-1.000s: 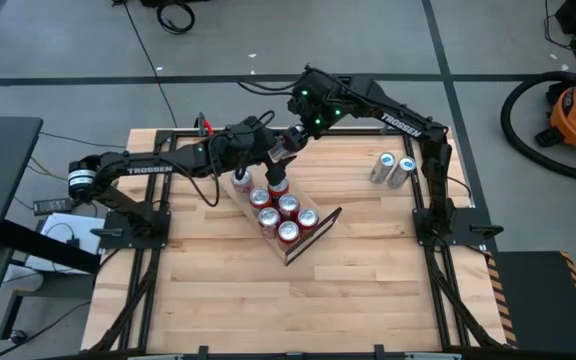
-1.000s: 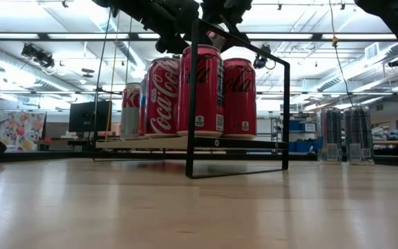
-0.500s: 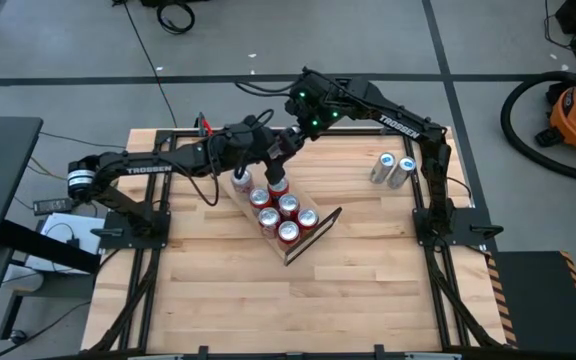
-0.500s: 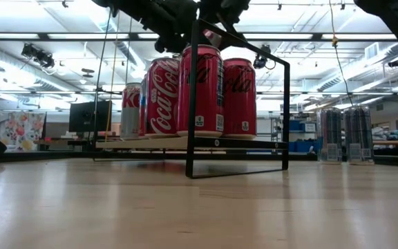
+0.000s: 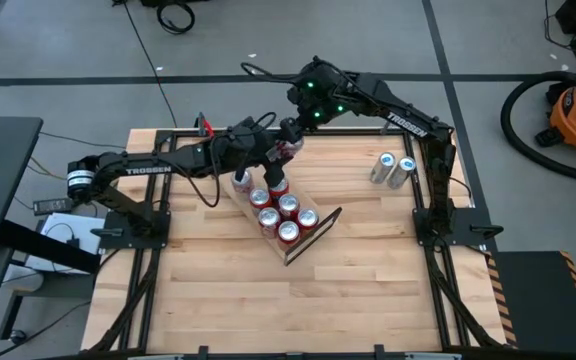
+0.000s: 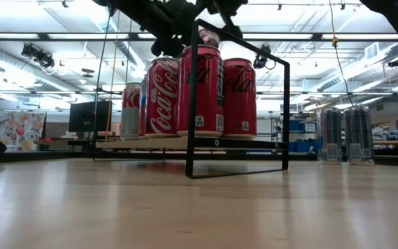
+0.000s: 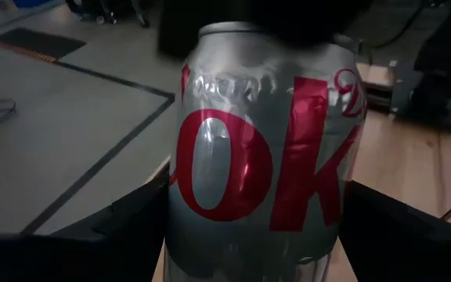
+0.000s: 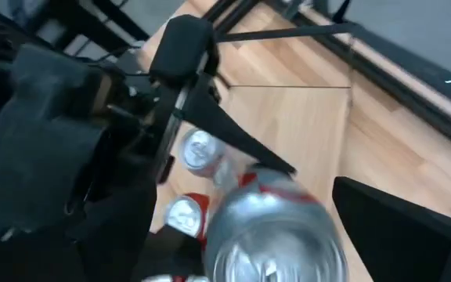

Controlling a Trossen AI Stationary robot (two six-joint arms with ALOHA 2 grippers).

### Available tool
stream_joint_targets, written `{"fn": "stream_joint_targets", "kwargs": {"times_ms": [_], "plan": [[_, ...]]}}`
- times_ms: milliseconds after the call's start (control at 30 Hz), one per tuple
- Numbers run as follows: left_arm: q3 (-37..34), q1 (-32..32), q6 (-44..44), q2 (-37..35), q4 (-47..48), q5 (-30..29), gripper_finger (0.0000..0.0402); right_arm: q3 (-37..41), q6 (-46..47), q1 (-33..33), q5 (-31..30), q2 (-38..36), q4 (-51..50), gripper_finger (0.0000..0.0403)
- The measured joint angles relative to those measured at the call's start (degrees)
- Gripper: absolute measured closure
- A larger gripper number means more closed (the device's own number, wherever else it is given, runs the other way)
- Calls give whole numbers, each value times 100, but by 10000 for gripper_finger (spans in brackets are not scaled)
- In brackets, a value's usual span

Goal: Place canned beverage on shelf
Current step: Put the silver and red soda can on the shelf aligned with the other silver and red soda can

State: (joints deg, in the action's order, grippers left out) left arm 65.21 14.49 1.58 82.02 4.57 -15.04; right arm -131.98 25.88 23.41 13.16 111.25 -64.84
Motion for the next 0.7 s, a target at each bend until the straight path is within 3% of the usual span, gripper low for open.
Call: {"fn": "stream_joint_targets", "kwargs": {"times_ms": [167, 500, 700], "plan": [[-7, 4, 60, -256, 193, -81, 84, -2, -330, 49, -316, -165, 9, 9], [2, 152, 35, -847, 717, -235, 84, -11, -801, -19, -195, -226, 930, 10], [-9, 97, 49, -831, 1154, -230, 84, -11, -1627, -344, -1084, -286, 760, 10]]}}
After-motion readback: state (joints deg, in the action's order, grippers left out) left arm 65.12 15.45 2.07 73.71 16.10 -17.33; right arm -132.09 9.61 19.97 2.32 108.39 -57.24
